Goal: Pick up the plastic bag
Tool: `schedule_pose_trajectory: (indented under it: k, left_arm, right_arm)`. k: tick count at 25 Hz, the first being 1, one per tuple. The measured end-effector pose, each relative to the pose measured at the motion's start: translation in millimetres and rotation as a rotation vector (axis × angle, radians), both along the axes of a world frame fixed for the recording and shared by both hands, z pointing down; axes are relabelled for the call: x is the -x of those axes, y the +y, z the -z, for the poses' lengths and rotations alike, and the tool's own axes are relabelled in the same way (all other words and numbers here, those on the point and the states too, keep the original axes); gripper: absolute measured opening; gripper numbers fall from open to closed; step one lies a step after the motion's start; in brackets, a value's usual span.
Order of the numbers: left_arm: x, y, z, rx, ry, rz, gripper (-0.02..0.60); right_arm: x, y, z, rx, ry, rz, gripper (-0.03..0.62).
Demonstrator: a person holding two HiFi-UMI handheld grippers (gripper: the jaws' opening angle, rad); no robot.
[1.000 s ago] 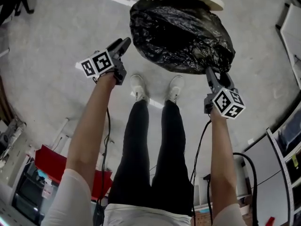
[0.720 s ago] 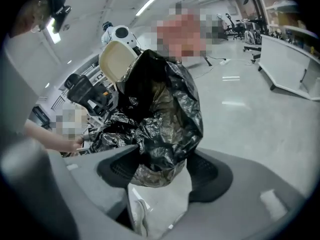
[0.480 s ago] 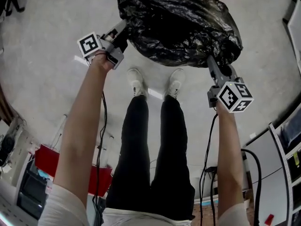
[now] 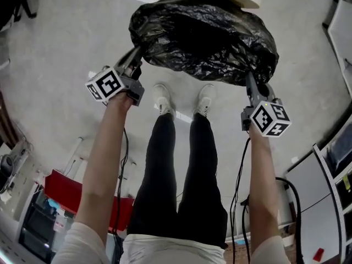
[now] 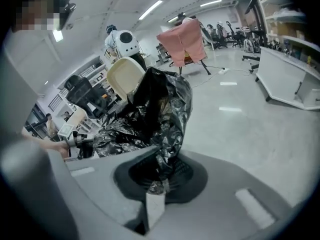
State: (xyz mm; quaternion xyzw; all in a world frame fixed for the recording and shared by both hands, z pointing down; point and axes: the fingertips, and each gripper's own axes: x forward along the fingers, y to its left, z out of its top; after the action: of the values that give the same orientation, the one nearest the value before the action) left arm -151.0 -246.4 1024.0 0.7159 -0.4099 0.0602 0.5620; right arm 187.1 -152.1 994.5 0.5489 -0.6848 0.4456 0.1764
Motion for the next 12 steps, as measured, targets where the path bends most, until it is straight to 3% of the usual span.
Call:
schedule_pose_trajectory:
  k: [5, 12]
  left_arm:
    - [-5, 7, 84, -0.102, -0.122, -0.068, 0.008]
    - [-29, 23, 201, -0.220, -0.139, -0.120, 0.008]
  right_arm:
    - [13, 4, 71, -0.035, 0.012, 0.072, 0.006]
    - [18, 10, 171, -0.106, 0.069, 0.183, 0.005]
